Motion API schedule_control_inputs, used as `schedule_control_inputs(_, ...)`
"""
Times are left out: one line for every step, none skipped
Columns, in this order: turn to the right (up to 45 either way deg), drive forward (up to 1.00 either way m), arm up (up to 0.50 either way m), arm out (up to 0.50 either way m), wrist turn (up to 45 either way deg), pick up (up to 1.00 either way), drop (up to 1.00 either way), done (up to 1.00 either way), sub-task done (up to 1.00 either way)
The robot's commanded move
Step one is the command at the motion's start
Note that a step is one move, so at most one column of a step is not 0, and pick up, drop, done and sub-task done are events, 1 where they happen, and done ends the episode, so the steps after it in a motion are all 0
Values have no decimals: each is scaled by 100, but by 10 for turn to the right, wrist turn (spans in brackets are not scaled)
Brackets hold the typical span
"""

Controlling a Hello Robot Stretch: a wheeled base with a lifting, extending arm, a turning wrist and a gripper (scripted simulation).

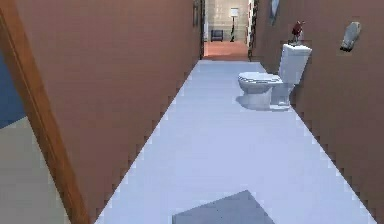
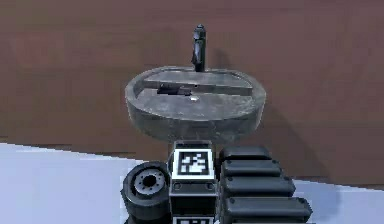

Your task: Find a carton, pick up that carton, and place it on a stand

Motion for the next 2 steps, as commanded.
schedule_control_inputs(-420, 0, 0, 0, 0, 0, 0, 0, 0)
schedule_control_inputs(0, 75, 0, 0, 0, 0, 0, 0, 0)
